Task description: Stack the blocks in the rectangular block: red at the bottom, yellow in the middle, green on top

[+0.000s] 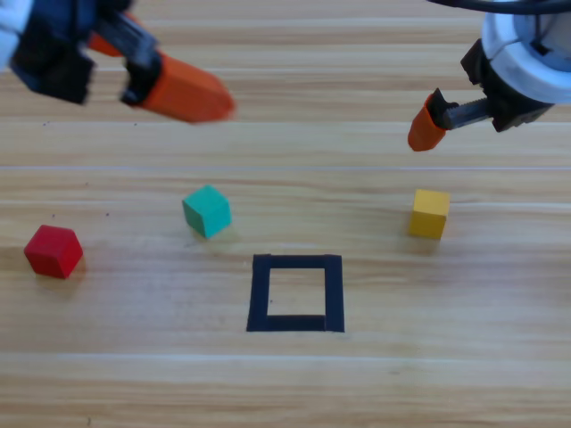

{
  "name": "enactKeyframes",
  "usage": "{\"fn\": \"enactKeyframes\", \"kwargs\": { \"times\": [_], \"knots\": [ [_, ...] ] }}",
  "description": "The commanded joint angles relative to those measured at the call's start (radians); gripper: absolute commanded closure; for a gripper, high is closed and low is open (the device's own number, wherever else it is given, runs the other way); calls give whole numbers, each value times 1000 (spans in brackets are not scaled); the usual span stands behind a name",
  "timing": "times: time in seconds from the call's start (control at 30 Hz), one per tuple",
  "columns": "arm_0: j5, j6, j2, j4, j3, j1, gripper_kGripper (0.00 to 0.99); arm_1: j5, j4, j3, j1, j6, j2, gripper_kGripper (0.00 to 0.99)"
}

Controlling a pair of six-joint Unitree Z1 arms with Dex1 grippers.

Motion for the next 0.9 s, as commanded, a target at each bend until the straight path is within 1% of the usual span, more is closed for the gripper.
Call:
{"fn": "enactKeyframes", "kwargs": {
  "times": [0.03, 0.07, 0.1, 0.13, 0.17, 0.2, 0.23, 0.27, 0.37, 0.43, 0.5, 0.57, 0.6, 0.73, 0.9],
  "knots": [
    [-53, -97, -11, 60, 21, 439, 0, -79, -15, -38, -55, 59, 133, 2],
    [-65, -108, 0, 68, 35, 486, 0, -97, -15, -38, -55, 82, 128, 2],
    [-100, -111, 13, 69, 53, 534, 0, -102, -15, -42, -55, 101, 128, 2],
    [-148, -102, 40, 59, 64, 569, 0, -93, -9, -42, -55, 125, 128, 0],
    [-166, -108, 70, 62, 64, 588, 0, -57, -6, -42, -55, 150, 138, 0],
    [-156, -125, 84, 65, 67, 591, 0, -45, 2, -56, -55, 162, 155, 0],
    [-133, -130, 98, 77, 75, 601, 0, -50, 28, -77, -55, 186, 173, 0],
    [-126, -126, 106, 83, 96, 623, 0, -57, 66, -110, -55, 217, 197, 0],
    [-125, -53, 159, 91, 136, 674, 0, -57, 169, -203, -63, 315, 282, 0],
    [-100, -16, 214, 95, 148, 674, 5, -44, 197, -248, -69, 354, 332, 1],
    [-68, -1, 262, 95, 161, 667, 2, -31, 197, -266, -69, 372, 357, 2],
    [-22, 5, 313, 97, 165, 661, 4, -16, 197, -269, -78, 407, 368, 2],
    [-11, 9, 336, 100, 165, 651, 5, -10, 197, -269, -83, 427, 375, 2],
    [1, 15, 391, 114, 138, 609, 8, 30, 195, -274, -101, 486, 406, 2],
    [24, 2, 494, 151, 88, 572, 0, 33, 195, -291, -104, 521, 435, 5]
  ]
}}
